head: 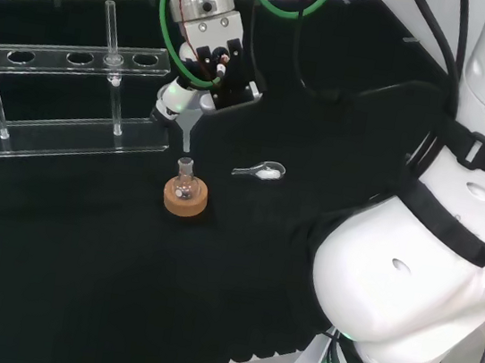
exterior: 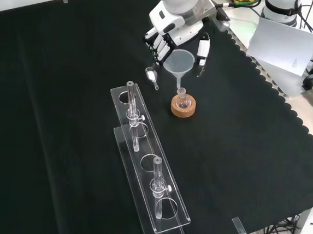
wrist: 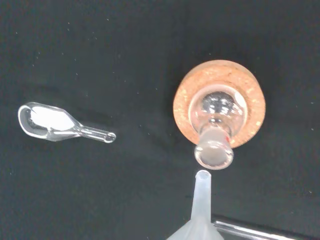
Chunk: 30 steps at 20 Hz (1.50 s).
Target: Place the funnel on the round-bottom flask.
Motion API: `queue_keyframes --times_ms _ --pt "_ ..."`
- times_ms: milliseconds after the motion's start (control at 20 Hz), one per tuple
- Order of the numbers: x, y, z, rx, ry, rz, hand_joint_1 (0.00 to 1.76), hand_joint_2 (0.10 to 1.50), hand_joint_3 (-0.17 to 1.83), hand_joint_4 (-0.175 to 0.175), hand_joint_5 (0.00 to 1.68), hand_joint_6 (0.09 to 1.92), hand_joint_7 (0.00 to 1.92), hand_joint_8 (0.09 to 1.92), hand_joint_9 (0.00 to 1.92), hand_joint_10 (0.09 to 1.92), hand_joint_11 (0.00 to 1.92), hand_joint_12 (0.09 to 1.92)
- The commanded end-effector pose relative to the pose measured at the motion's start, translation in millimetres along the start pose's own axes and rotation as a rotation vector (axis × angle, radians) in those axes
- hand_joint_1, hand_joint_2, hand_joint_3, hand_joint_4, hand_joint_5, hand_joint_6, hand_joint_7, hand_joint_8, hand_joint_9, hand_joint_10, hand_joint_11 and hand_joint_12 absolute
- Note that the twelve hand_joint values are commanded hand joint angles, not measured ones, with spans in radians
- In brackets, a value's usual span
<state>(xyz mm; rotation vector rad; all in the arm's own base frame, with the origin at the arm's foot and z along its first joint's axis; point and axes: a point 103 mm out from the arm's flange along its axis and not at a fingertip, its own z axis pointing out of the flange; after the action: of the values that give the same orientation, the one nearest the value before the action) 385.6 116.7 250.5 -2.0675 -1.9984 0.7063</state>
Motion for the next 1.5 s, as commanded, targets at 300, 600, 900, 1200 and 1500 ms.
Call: queue_keyframes --times_ms 300,600,900,1200,1500 --pt "0 6 10 0.014 0.012 -0.002 0.68 0.86 0.09 0.008 0.71 0.13 1.0 0.45 0.62 0.5 0.0 1.46" --pt "13 9 5 0.009 0.017 -0.004 0.68 0.86 0.1 0.007 0.71 0.13 1.0 0.45 0.62 0.5 0.0 1.46" --pt "0 16 21 0.043 0.032 -0.004 0.68 0.86 0.1 0.007 0.71 0.13 1.01 0.44 0.62 0.5 0.0 1.46" --pt "9 15 21 0.049 0.036 0.002 0.68 0.86 0.1 0.005 0.71 0.13 1.01 0.44 0.63 0.5 0.0 1.46" --pt "9 15 34 0.071 0.043 -0.016 0.68 0.86 0.1 0.004 0.71 0.14 1.01 0.44 0.63 0.5 0.0 1.46"
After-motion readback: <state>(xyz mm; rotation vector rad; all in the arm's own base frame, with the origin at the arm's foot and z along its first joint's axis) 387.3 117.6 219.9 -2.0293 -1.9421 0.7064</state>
